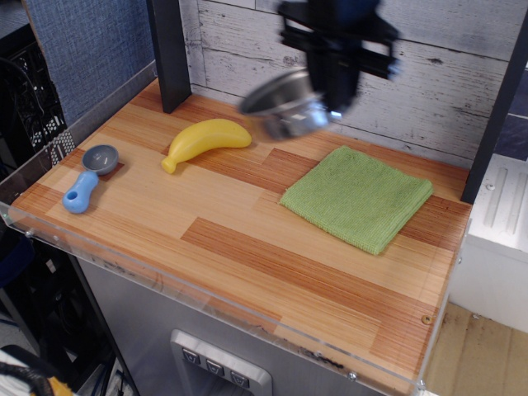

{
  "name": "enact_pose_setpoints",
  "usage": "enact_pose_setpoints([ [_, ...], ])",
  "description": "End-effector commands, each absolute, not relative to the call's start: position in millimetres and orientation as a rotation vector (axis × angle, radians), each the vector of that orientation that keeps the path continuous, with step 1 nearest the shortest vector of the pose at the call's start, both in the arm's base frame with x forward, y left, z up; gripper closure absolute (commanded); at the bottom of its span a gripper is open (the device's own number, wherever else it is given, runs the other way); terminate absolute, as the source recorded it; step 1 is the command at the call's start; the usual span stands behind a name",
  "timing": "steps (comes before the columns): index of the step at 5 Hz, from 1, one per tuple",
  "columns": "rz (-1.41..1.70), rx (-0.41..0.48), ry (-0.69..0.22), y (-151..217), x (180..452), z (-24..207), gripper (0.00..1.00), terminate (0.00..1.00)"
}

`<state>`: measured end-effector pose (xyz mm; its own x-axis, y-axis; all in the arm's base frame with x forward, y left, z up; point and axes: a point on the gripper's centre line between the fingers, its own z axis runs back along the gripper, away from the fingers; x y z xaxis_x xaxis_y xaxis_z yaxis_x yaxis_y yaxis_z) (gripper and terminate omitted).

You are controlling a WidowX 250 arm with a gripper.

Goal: Move the pan to the bottom edge

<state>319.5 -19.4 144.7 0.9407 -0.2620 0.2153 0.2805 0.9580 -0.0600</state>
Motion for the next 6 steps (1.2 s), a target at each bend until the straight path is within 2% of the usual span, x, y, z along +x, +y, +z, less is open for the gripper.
enact_pose_setpoints([
  [1, -0.285, -0.068, -0.181, 32.1, 275.2, 132.9, 1.00, 0.00],
  [3, -0.329, -0.054, -0.123, 50.5, 246.3, 97.7, 1.00, 0.00],
  [6, -0.369, -0.041, -0.034, 36.1, 245.0, 43.2, 1.00, 0.00],
])
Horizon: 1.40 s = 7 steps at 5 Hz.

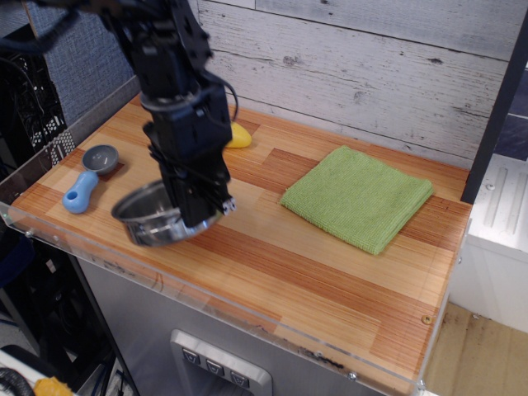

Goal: Move the pan to the bottom edge

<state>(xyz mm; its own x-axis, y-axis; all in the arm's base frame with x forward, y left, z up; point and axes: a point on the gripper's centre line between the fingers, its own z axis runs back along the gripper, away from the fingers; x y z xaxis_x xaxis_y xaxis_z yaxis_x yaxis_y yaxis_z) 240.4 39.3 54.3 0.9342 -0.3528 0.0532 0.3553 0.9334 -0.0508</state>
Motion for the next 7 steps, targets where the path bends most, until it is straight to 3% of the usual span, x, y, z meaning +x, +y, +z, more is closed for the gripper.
enact_pose_setpoints([
  [1, -0.385, -0.036, 0.011, 27.9, 245.2, 23.6, 1.00, 0.00],
  [2, -0.415, -0.039, 0.042, 15.3, 240.5, 11.2, 1.00, 0.00],
  [3, -0.441, -0.050, 0.029, 3.7, 239.5, 20.8, 0.00, 0.00],
  [5, -0.373, -0.118, -0.123, 15.3, 245.5, 105.1, 0.00, 0.00],
  [6, -0.307, -0.155, -0.178, 41.7, 256.2, 146.9, 0.00, 0.00],
  [7, -0.255, -0.119, -0.172, 69.5, 265.3, 165.6, 0.00, 0.00],
])
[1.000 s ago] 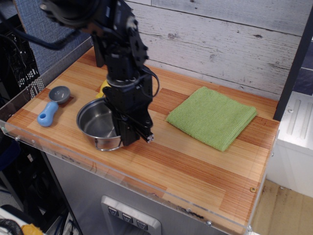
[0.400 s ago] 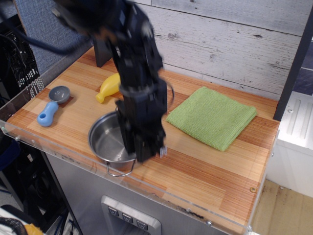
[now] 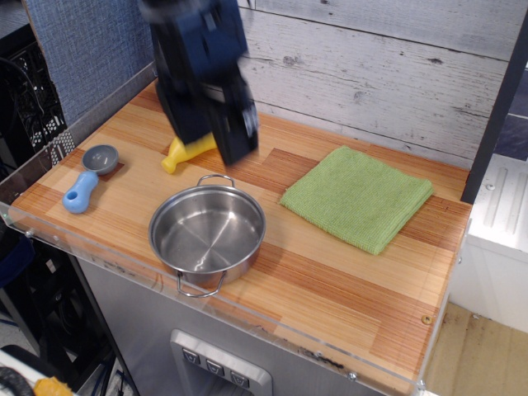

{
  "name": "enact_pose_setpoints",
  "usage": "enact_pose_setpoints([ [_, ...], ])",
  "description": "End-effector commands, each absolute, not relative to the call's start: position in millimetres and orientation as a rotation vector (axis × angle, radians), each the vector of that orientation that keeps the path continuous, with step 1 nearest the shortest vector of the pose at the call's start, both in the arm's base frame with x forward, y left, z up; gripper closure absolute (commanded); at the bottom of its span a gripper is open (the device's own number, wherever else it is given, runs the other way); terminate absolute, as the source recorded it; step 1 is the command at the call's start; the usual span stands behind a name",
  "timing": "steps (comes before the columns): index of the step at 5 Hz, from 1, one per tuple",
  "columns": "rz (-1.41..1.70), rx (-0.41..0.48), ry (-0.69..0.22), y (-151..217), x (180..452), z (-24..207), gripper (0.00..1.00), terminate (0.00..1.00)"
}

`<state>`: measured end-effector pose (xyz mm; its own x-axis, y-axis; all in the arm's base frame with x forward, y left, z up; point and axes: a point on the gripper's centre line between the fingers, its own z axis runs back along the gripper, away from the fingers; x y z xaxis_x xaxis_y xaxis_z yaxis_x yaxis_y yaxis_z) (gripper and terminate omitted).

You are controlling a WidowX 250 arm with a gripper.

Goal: Move the pan to the bottom edge

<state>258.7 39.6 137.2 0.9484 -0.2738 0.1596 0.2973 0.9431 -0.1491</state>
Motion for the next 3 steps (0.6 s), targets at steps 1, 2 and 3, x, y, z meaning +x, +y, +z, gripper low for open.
enact_pose_setpoints([
  [1, -0.276, -0.030, -0.192, 79.2, 271.6, 175.1, 0.00, 0.00],
  [2, -0.276, -0.030, -0.192, 79.2, 271.6, 175.1, 0.00, 0.00],
  [3, -0.276, -0.030, -0.192, 79.2, 271.6, 175.1, 0.00, 1.00],
])
